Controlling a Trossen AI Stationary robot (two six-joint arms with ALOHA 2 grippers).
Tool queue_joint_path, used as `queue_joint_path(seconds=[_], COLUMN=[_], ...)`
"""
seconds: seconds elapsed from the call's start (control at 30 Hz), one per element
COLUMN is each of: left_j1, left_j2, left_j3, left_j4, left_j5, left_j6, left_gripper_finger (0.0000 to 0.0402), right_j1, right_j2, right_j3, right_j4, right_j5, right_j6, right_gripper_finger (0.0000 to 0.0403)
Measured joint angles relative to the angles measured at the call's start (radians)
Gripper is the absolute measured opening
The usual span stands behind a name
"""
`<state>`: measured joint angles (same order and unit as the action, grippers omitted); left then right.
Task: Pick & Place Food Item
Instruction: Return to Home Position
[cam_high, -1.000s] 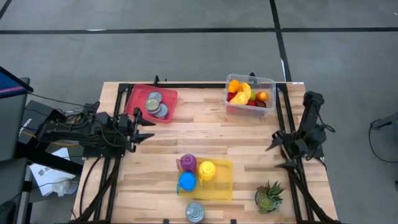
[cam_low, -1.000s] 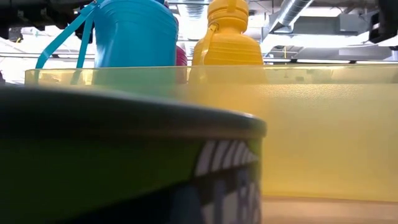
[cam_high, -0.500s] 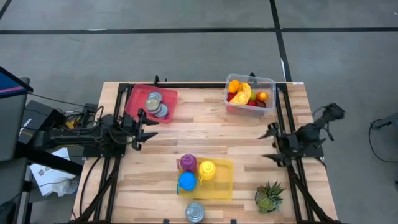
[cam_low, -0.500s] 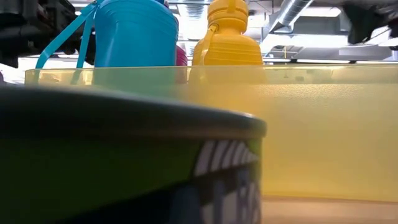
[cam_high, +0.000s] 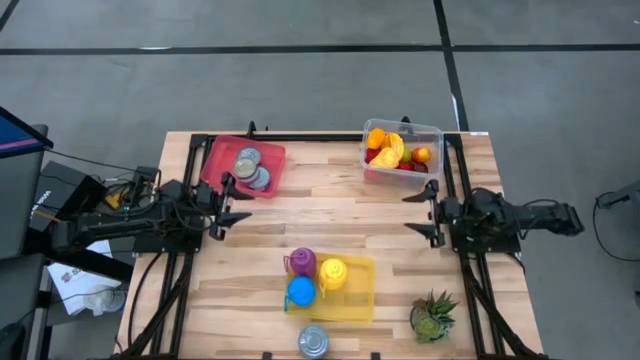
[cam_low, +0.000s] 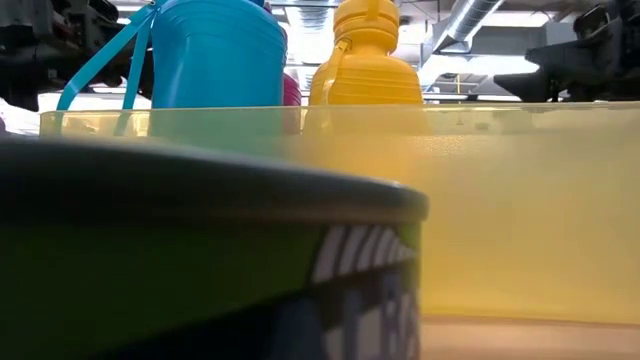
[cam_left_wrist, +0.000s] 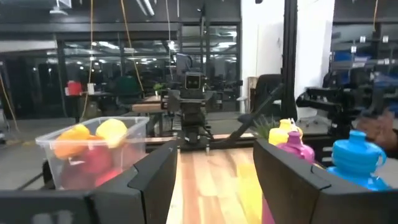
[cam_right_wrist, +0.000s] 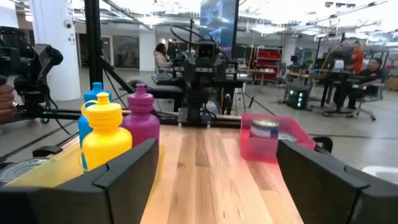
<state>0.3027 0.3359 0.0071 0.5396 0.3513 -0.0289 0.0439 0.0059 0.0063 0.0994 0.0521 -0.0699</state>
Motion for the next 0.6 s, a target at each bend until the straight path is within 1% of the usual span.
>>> queue_joint_path(seconds=[0.1,0.23,0.37,0.5,0.6], left_j1=[0.0,0.0,0.0,0.0,0.0], left_j2=[0.0,0.0,0.0,0.0,0.0], left_j3=[0.0,0.0,0.0,0.0,0.0], left_j4=[-0.01,-0.089,-0.121,-0.21,-0.231], left_j5=[-0.003,-0.045,-0.075,-0.071,-0.067], left_j6=[-0.042,-0.053,0.007,0.014,-0.009], left_gripper_finger=[0.0205,0.0205,0.0205,0.0205,0.0205], right_j1=[-0.025,-0.041,-0.045,-0.045,-0.045], right_j2=[0.0,0.0,0.0,0.0,0.0], right_j3=[0.0,0.0,0.0,0.0,0.0], right_j4=[-0.03,-0.066,-0.083,-0.083,-0.083], right_j5=[-0.027,-0.026,-0.026,-0.027,-0.027], right_j6=[0.02,0.069,0.107,0.162,0.192], right_gripper_finger=[0.0317,0.0317,0.0317,0.0317,0.0317])
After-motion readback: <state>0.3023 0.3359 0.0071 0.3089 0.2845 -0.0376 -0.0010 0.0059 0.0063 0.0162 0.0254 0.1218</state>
